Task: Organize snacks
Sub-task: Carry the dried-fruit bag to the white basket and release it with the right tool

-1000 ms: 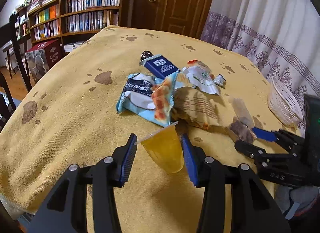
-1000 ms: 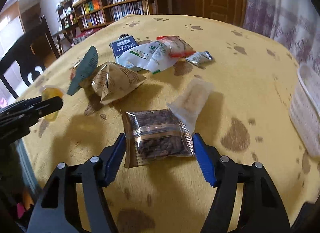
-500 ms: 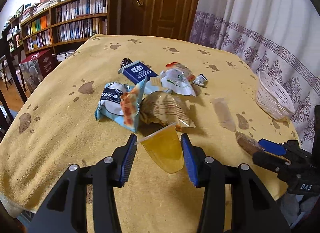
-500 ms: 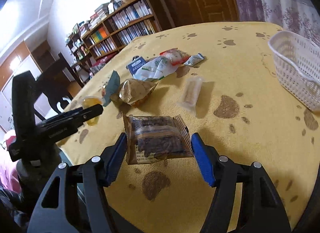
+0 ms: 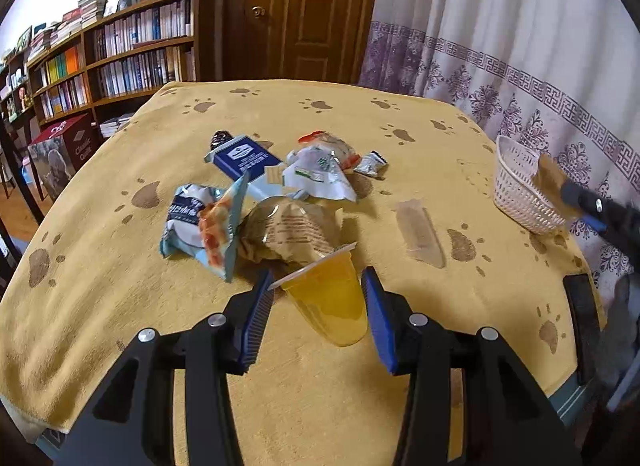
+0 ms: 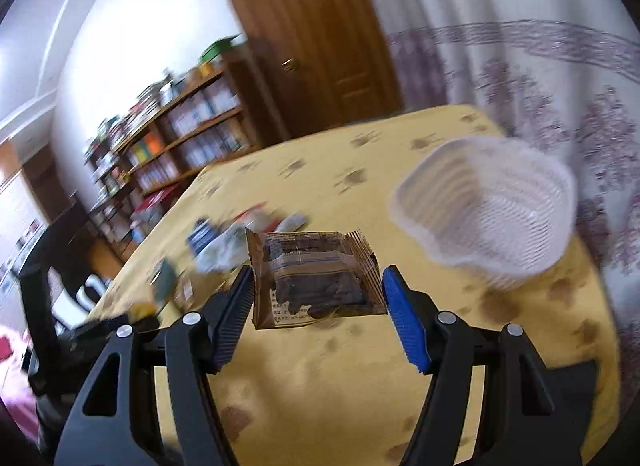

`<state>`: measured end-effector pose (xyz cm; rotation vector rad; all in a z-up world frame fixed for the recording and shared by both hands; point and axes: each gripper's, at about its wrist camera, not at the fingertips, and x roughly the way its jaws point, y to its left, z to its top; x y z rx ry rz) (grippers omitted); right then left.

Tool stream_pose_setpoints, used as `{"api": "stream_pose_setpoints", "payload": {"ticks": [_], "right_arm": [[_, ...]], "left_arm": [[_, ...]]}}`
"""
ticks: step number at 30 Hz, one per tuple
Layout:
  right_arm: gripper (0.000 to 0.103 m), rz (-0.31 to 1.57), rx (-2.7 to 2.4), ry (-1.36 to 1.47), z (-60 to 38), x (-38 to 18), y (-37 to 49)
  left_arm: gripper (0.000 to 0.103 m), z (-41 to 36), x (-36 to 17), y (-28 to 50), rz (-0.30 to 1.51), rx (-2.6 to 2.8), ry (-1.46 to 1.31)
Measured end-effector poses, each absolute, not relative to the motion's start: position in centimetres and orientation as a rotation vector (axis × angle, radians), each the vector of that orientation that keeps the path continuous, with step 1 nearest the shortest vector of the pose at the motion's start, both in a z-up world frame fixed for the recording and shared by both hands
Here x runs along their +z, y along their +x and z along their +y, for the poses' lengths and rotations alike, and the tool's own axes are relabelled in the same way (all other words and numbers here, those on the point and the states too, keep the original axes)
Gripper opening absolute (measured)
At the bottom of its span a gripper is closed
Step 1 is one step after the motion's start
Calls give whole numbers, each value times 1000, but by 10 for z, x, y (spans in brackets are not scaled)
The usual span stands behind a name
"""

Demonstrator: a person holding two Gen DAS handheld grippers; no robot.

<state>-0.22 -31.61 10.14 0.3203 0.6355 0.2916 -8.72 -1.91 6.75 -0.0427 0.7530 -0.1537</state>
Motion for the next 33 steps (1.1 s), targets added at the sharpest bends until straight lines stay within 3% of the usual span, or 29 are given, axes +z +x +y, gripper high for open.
{"api": "stream_pose_setpoints", "payload": {"ticks": [9, 13, 16, 33], "right_arm": [[68, 622, 103, 352, -374, 100, 30], [72, 632, 41, 376, -391, 88, 45], [82, 632, 20, 404, -404, 80, 49], [82, 514, -16, 389, -404, 80, -9]], "left_arm": [[46, -38, 70, -77, 757, -178, -14], [46, -47, 70, -72, 759, -188, -1], [46, -56, 71, -67, 760, -198, 12], [46, -145, 102, -26, 699, -353, 101]]}}
